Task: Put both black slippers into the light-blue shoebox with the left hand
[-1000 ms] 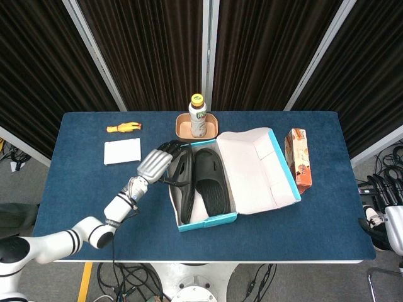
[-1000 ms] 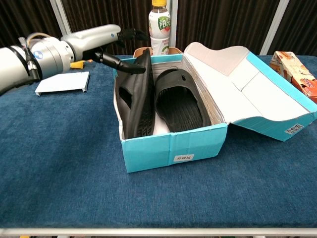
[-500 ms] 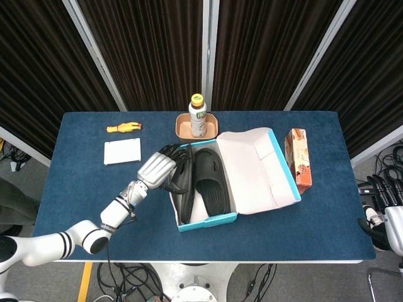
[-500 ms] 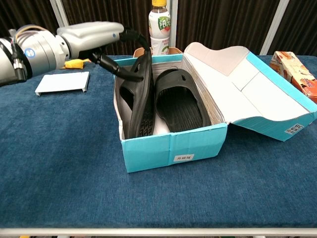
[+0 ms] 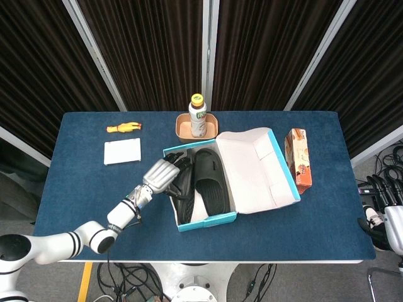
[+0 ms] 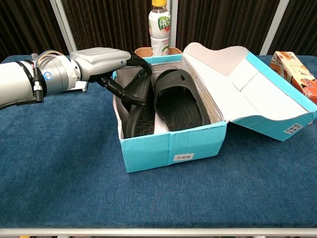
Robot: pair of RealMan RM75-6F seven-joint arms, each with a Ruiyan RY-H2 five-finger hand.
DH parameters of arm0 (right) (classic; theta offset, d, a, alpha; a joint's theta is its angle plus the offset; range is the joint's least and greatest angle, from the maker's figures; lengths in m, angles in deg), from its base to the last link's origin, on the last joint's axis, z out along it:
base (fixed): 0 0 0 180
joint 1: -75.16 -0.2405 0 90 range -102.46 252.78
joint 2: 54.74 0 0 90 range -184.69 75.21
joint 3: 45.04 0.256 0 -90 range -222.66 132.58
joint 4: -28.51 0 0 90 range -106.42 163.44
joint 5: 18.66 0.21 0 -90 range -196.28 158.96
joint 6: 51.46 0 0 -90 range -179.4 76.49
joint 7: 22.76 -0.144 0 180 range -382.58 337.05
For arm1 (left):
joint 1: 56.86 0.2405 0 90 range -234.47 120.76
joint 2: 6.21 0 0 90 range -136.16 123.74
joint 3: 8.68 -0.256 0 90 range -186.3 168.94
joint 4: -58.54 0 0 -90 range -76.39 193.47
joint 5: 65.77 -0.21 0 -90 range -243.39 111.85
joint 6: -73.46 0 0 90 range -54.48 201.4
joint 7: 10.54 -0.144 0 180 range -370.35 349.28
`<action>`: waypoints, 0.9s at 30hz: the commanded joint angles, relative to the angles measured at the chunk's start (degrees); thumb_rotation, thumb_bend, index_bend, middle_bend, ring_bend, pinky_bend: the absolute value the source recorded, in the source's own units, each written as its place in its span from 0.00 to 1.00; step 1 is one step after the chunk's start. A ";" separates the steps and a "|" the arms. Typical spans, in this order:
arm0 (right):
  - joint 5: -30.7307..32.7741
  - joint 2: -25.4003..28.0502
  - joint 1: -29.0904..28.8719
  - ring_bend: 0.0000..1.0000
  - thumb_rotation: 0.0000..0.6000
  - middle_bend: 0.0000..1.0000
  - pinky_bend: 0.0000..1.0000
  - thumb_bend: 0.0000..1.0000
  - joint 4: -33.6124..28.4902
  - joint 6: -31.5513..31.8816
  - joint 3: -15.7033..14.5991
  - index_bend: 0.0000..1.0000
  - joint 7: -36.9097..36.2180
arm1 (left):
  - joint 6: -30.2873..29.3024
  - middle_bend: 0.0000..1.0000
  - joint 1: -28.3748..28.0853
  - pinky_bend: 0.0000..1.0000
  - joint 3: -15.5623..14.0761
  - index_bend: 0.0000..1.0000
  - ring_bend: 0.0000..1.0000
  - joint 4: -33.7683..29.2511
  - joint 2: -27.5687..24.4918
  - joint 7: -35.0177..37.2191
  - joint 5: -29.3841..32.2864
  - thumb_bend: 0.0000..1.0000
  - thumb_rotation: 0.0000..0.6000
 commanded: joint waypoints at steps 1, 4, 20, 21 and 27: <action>0.02 0.02 0.01 0.00 1.00 0.08 0.06 0.12 0.06 0.06 0.05 0.00 -0.08 | -0.43 0.12 0.27 0.13 0.12 0.21 0.00 -0.32 -0.16 0.59 -0.01 0.00 0.44; 0.01 0.01 0.06 0.00 1.00 0.08 0.06 0.12 0.16 0.17 0.07 0.00 -0.23 | -2.32 0.12 1.11 0.13 0.90 0.21 0.00 -1.82 -1.20 3.29 -0.88 0.00 0.44; 3.04 -1.30 0.20 0.00 1.00 0.08 0.06 0.16 4.72 -1.60 0.56 0.00 -7.68 | -20.94 0.14 19.65 0.13 -0.05 0.21 0.00 -7.23 -20.10 11.98 1.44 0.00 1.00; 3.10 -1.50 0.12 0.00 1.00 0.08 0.06 0.16 5.08 -1.81 0.56 0.00 -7.86 | -21.94 0.14 21.17 0.13 -0.67 0.21 0.00 -7.63 -21.11 11.74 1.85 0.00 1.00; 0.90 -3.49 0.13 0.00 1.00 0.09 0.06 0.10 6.10 -0.73 0.01 0.00 -7.85 | -31.57 0.14 31.82 0.13 -4.78 0.21 0.00 -12.56 -25.69 11.47 2.26 0.00 1.00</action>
